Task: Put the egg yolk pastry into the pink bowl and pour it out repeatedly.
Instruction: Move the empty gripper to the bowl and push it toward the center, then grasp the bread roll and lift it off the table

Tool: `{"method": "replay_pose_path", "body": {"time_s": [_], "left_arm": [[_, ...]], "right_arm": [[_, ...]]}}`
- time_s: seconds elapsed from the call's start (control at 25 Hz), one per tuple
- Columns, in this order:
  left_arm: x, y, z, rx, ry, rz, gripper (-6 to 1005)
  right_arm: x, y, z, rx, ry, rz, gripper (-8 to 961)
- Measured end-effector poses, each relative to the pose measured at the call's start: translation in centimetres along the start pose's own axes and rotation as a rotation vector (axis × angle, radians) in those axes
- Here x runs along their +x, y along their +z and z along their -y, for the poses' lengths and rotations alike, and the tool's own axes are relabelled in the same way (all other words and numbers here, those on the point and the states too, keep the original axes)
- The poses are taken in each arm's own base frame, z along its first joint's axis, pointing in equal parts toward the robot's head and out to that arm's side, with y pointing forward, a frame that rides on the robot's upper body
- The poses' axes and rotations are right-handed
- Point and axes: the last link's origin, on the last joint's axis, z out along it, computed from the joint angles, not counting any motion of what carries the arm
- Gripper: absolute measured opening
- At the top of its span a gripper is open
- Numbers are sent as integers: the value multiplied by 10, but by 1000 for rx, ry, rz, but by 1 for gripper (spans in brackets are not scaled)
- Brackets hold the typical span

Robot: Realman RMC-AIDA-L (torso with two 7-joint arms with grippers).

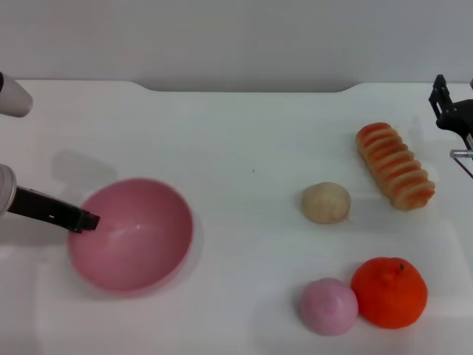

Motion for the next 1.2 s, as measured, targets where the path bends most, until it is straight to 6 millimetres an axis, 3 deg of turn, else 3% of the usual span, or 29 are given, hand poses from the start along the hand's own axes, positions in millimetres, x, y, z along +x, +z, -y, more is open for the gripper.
{"method": "replay_pose_path", "body": {"time_s": [0.12,0.36,0.52,0.76,0.84,0.88,0.96,1.2], "left_arm": [[0,0,0,-1,1,2,161],[0,1,-2,-11,1,8,30],[2,0,-4,-17,-18,-5,27],[17,-13,-3,-51,-88,-115,15],[17,-13,-3,-51,-88,-115,15],[23,-25,4,-98,-178,-219,15],[23,-28,7,-102,-201,-239,15],[18,-29,12,-93,-225,-243,16]], "right_arm": [[0,0,1,2,-1,0,613],[0,0,3,5,-4,0,614],[-2,2,2,3,24,6,614],[-17,18,0,-38,233,31,614],[-22,25,-4,-95,304,24,614],[-25,28,-7,-135,328,13,614],[-33,38,-12,-242,377,-31,614],[-60,63,-30,-542,407,-337,614]]}}
